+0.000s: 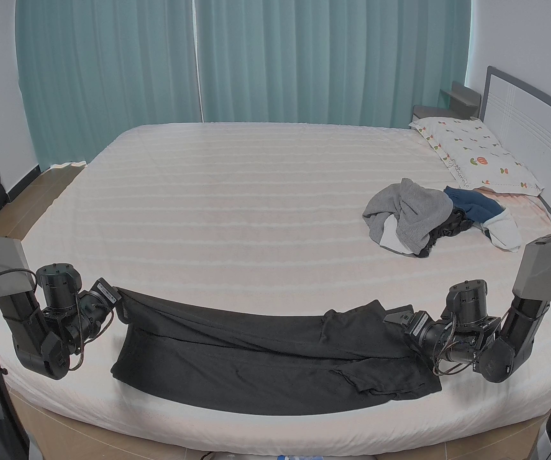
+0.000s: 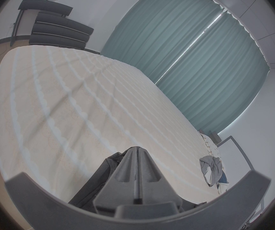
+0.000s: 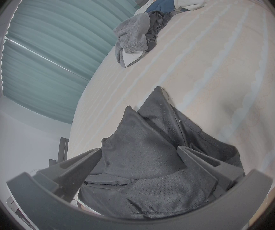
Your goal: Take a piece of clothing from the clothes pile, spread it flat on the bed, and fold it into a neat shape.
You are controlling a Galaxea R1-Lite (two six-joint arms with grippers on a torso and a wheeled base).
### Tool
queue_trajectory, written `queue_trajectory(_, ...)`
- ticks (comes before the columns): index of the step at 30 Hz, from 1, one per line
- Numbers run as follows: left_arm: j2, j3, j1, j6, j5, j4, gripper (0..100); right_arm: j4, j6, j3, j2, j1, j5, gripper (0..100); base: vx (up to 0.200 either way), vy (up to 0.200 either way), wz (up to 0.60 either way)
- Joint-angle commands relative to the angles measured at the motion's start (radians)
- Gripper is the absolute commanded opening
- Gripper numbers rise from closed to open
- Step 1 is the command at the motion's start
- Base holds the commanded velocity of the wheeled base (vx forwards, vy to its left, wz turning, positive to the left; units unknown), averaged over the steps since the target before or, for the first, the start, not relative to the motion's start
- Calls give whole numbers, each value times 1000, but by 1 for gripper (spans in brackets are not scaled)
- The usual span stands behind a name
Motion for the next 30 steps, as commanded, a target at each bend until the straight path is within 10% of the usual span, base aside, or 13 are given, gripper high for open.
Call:
queue_trajectory(1, 4, -3, -2, 0, 2, 0, 0, 9, -2, 0, -36, -2, -17, 100, 0, 0, 0)
queue_trajectory(29, 20, -26, -6, -17, 11, -5, 0, 175, -71, -20, -1, 17, -23, 100, 0, 0, 0)
queue_trajectory(30, 20, -26, -6, -17, 11, -5, 0, 173, -71, -20, -1, 17, -25, 0, 0, 0, 0)
